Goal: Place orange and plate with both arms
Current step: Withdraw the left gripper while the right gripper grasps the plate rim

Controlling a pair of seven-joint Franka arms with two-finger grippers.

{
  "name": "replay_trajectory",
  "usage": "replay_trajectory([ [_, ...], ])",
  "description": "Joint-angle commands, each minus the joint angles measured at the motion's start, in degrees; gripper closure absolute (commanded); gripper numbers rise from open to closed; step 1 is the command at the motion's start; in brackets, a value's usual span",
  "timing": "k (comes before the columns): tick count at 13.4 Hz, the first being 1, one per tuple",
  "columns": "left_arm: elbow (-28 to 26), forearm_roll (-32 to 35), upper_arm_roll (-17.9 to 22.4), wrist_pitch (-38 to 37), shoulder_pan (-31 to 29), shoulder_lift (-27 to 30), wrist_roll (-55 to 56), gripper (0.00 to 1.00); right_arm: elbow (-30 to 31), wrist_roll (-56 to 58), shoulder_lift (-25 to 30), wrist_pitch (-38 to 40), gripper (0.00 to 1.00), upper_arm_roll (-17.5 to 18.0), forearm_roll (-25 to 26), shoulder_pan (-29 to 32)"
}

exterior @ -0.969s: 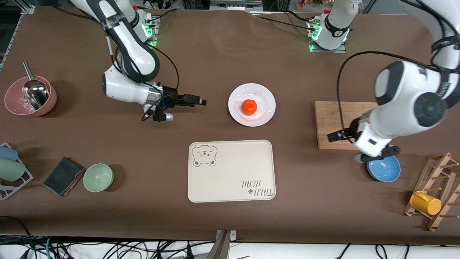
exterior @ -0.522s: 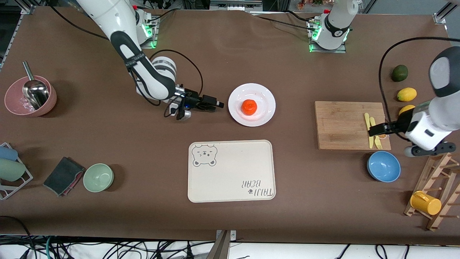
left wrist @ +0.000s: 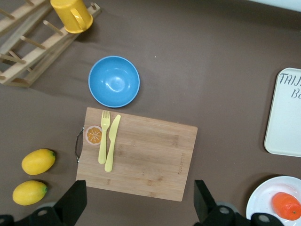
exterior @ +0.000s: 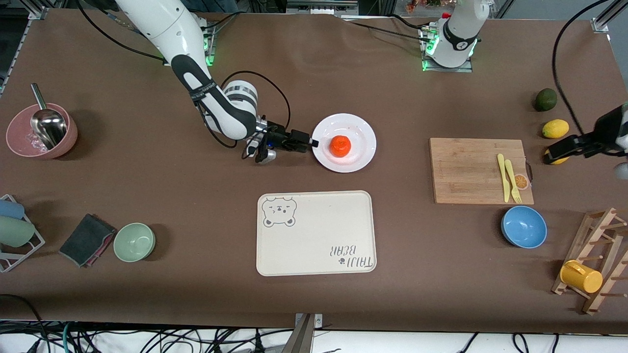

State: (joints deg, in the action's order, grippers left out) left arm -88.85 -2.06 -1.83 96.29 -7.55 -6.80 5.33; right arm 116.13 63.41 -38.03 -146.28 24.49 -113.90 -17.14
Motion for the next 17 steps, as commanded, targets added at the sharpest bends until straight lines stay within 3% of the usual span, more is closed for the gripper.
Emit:
replay_trajectory([
  [1, -2.4, 0.5, -0.4, -0.8, 0.3, 3.6, -1.1, 0.00, -1.9, 2.7, -1.3, -1.7, 0.12, 0.0, -1.4, -1.9],
  [3, -3.6, 0.7, -0.4, -0.5, 1.0, 5.2, -1.1, 0.00, -1.8, 5.6, -1.7, -1.6, 0.52, 0.0, -1.2, -2.3],
  [4, -4.1, 0.7, -0.4, -0.5, 1.8, 6.1, -1.0, 0.00, -1.9, 6.6, -2.6, -1.5, 0.60, 0.0, -1.2, -2.4],
  [8, -4.7, 3.9, -2.4, -0.3, 2.2, 7.6, -0.8, 0.00, -1.8, 8.5, -3.5, -1.6, 0.68, 0.1, -1.5, -3.2],
  [10, -8.0, 9.4, -6.4, 1.0, 2.1, 7.3, -0.9, 0.00, -1.7, 8.6, -3.8, -1.6, 0.82, 0.0, -1.4, -3.3],
  [11, -9.1, 10.9, -8.3, 1.6, 2.0, 7.2, -0.5, 0.00, -1.8, 9.3, -3.7, -1.6, 0.95, 0.0, -1.4, -3.5],
  [12, -9.6, 10.8, -9.0, 1.9, 2.0, 7.4, -0.9, 0.00, -1.8, 9.5, -3.7, -1.4, 1.00, 0.0, -1.4, -3.6],
  [15, -9.5, 8.1, -10.3, 2.9, 2.0, 7.4, -0.4, 0.00, -2.8, 12.2, -3.4, -1.1, 1.00, -0.1, -1.0, -3.0],
  [17, -9.5, 1.5, -10.1, 3.0, 0.4, 7.4, -0.4, 0.00, -4.1, 9.4, -3.0, -1.2, 1.00, -0.1, -0.8, -1.5],
])
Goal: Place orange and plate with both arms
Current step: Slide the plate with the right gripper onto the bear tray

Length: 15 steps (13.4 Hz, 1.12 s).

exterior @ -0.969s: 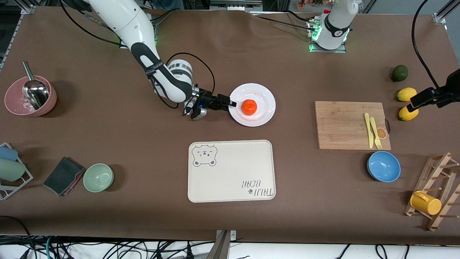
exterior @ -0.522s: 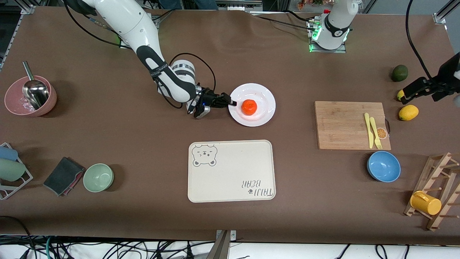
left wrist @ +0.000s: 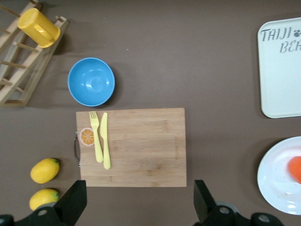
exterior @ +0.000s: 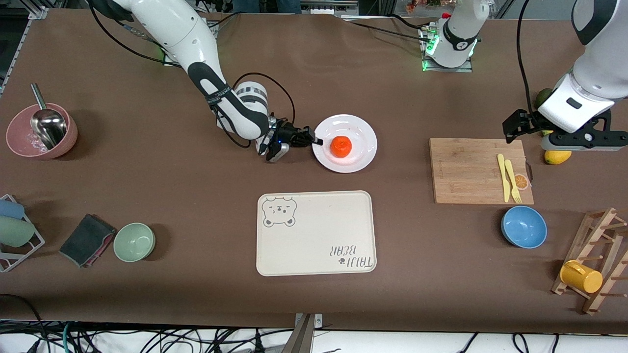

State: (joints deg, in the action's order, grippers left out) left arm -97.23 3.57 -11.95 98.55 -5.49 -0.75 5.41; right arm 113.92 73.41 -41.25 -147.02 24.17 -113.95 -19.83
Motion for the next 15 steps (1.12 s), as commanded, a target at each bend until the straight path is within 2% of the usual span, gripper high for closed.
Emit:
replay_trajectory([
  [1, -0.9, -4.8, 0.0, 0.9, -2.3, 1.4, -0.9, 0.00, -3.2, -2.5, 0.6, -0.5, 1.00, 0.2, -0.7, 1.5],
  [3, -0.6, -5.0, 0.3, 0.9, -2.8, 1.5, -1.0, 0.00, -8.3, -8.8, -0.3, -0.7, 1.00, -0.1, 1.6, 1.5],
  [6, -0.5, -8.2, 0.9, 0.9, -5.2, 2.1, -1.2, 0.00, -14.8, -23.0, -1.0, -0.4, 1.00, -3.3, 15.6, 1.5],
  [10, 1.3, -8.1, 1.4, 0.2, -5.2, 2.3, -0.9, 0.00, -24.7, -36.8, -6.7, 2.4, 1.00, -8.4, 31.2, 1.5],
  [13, 4.2, -7.4, 1.9, -1.6, -5.4, 1.7, -1.0, 0.00, -35.1, -44.0, -14.1, 3.2, 1.00, -9.7, 35.5, 1.5],
  [15, 4.1, -7.2, 1.8, -1.9, -5.4, 1.5, -0.9, 0.00, -38.1, -48.1, -16.4, 3.2, 1.00, -9.9, 38.6, 1.5],
])
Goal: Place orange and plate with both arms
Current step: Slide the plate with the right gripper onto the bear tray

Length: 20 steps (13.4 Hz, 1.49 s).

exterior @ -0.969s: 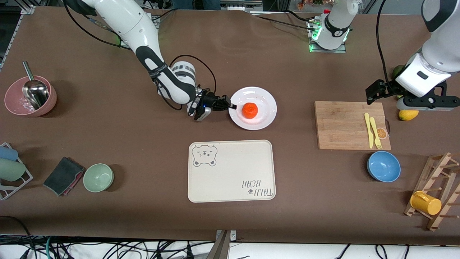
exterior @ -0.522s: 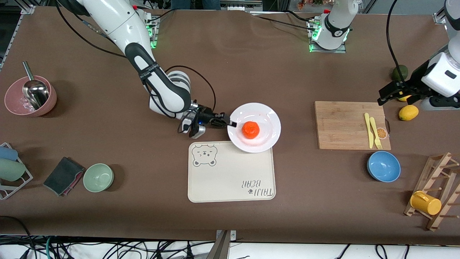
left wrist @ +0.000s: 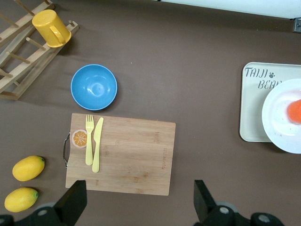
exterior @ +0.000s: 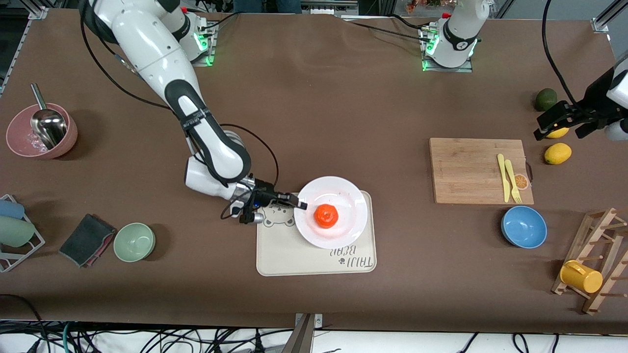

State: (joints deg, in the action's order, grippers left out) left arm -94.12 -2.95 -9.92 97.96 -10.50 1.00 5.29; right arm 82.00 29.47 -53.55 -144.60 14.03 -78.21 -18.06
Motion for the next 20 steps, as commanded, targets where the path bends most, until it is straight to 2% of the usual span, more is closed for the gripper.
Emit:
replay_trajectory([
  [1, 0.9, -0.7, -0.4, -1.3, -0.4, -0.2, -0.7, 0.00, -7.3, -5.1, -5.0, 0.8, 1.00, 0.1, 3.2, -0.4],
  [5, 0.9, -0.7, -0.1, -1.5, 0.0, -0.3, -0.8, 0.00, -9.7, -5.2, -7.3, 0.5, 1.00, -0.4, 3.6, -1.0],
  [6, 0.8, -0.1, 1.2, -1.5, 1.3, -0.2, -0.8, 0.00, -9.7, -5.1, -7.3, 0.5, 0.98, -0.4, 4.4, -0.9],
  [7, 0.8, 1.7, 5.7, -1.5, 6.5, -0.1, -0.9, 0.00, -9.7, -5.1, -7.3, 0.5, 0.43, -0.8, 6.3, -1.0],
  [8, 0.8, 3.2, 12.4, -1.5, 12.8, -0.1, -0.9, 0.00, -9.4, -5.2, -6.7, 0.6, 0.00, -1.5, 10.4, -1.0],
  [9, 0.8, 3.1, 14.3, -1.5, 14.4, -0.1, -1.1, 0.00, -9.4, -5.6, -6.3, 0.6, 0.00, -1.5, 14.1, -0.8],
  [12, 0.6, 3.1, 14.3, -1.5, 14.5, -0.5, -1.2, 0.00, -9.2, -8.5, -4.1, 0.7, 0.00, -2.6, 25.2, -1.1],
  [15, 0.7, 3.2, 14.5, -1.5, 14.6, -0.9, -1.2, 0.00, -9.1, -19.8, -1.8, 1.0, 0.00, -3.7, 43.5, -1.5],
  [17, 0.8, 3.4, 14.8, -1.5, 15.0, -1.4, -1.2, 0.00, -9.3, -24.5, 0.5, 7.3, 0.00, -5.3, 55.5, -1.3],
  [18, 0.8, 3.4, 14.9, -1.5, 15.3, -1.5, -1.2, 0.00, -9.4, -24.9, 2.6, 12.0, 0.00, -5.9, 59.6, -0.8],
  [20, 0.8, 3.4, 15.6, -1.5, 16.1, -1.6, -1.2, 0.00, -9.3, -24.9, 6.2, 19.6, 0.00, -9.3, 63.9, -0.9],
])
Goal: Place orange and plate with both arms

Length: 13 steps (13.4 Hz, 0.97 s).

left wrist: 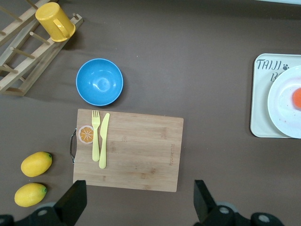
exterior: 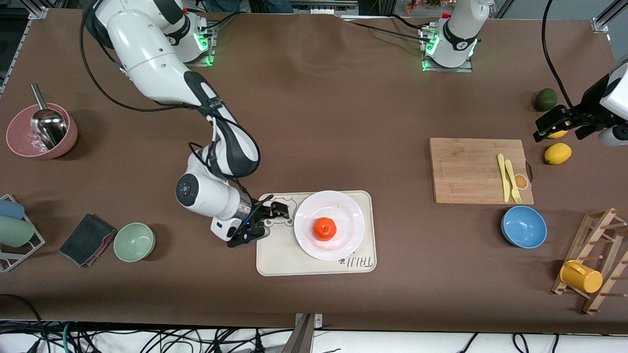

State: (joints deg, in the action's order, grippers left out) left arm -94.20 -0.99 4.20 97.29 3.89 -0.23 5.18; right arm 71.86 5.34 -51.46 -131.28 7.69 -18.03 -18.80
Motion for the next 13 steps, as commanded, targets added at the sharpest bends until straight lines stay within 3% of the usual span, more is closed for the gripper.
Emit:
replay_trajectory([
  [1, 0.9, 1.4, 1.9, -0.8, 1.8, -0.4, -1.1, 0.00, 0.8, -0.8, 6.0, 10.3, 0.00, -4.7, 6.1, -0.2],
  [3, 0.9, 1.5, 2.0, -0.9, 1.8, -0.5, -1.1, 0.00, 0.8, -0.8, 10.7, 19.2, 0.00, -8.2, 9.3, -0.1],
  [5, 1.0, 1.5, 2.9, -0.8, 1.8, -0.6, -5.1, 0.00, 0.9, 0.9, 16.7, 25.4, 0.00, -14.7, 10.5, -0.1],
  [8, 1.0, 1.5, 3.0, -1.4, 1.7, -0.5, -5.5, 0.00, 0.6, 3.4, 24.9, 35.5, 0.00, -22.5, 9.7, 0.3],
  [11, 1.1, 1.5, 2.8, -1.5, 1.6, -0.5, -5.9, 0.00, 0.2, 4.6, 30.6, 43.4, 0.00, -26.5, 10.6, -0.3],
  [12, 1.1, 1.5, 2.7, -1.5, 1.6, -0.6, -5.6, 0.00, -2.1, 4.4, 31.4, 45.6, 0.00, -26.8, 11.1, 0.0],
  [13, 1.2, 1.4, 2.6, -1.5, 1.7, -0.5, -5.5, 0.00, -1.4, 4.2, 35.8, 45.4, 0.00, -26.7, 11.7, 0.1],
])
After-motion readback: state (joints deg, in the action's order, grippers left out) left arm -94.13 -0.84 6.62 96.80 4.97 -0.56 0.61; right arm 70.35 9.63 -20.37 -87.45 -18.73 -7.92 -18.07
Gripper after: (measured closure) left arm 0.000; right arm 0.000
